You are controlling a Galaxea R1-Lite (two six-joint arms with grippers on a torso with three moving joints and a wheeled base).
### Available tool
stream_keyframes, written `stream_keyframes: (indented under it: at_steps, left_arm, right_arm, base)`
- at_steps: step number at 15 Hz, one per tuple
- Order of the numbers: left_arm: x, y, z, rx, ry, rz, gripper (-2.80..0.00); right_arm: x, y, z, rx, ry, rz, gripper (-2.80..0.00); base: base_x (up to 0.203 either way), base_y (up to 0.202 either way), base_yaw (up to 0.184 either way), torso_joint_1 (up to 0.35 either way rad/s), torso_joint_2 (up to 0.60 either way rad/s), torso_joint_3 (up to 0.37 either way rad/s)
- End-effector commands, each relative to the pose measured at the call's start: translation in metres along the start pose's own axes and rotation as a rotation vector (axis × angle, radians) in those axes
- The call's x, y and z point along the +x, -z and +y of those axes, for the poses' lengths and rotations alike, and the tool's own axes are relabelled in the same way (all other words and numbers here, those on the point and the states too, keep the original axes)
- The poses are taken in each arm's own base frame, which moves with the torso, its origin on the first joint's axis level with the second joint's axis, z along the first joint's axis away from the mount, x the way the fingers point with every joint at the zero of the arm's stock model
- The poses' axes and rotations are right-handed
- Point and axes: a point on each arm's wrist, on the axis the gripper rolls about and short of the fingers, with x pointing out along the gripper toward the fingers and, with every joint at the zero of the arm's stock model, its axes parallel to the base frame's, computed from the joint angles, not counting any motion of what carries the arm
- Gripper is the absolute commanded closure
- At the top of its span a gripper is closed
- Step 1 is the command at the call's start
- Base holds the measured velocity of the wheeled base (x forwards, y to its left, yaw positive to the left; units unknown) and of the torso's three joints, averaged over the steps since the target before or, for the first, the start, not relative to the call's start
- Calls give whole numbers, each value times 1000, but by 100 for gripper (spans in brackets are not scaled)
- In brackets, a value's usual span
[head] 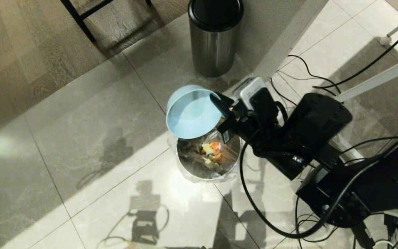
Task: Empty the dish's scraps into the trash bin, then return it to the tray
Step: Put the bowl back to the table
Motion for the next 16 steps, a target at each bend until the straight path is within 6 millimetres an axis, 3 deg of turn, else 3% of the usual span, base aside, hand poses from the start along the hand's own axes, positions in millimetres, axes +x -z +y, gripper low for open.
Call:
stream_keyframes:
  at_steps: [1,12,16]
  left_arm:
    - [0,0,0,-1,0,0,0]
    - [0,0,0,-1,0,0,0]
    - [0,0,0,-1,0,0,0]
  right_arm:
    - [-3,-12,-7,24,50,-11,0]
    - [-75,-19,-17,169,88,120,0]
    - [-91,-15,-15,211,76,156,0]
  base:
    - [0,0,0,0,0,0]
    - [0,0,0,0,0,0]
    - [0,0,0,0,0,0]
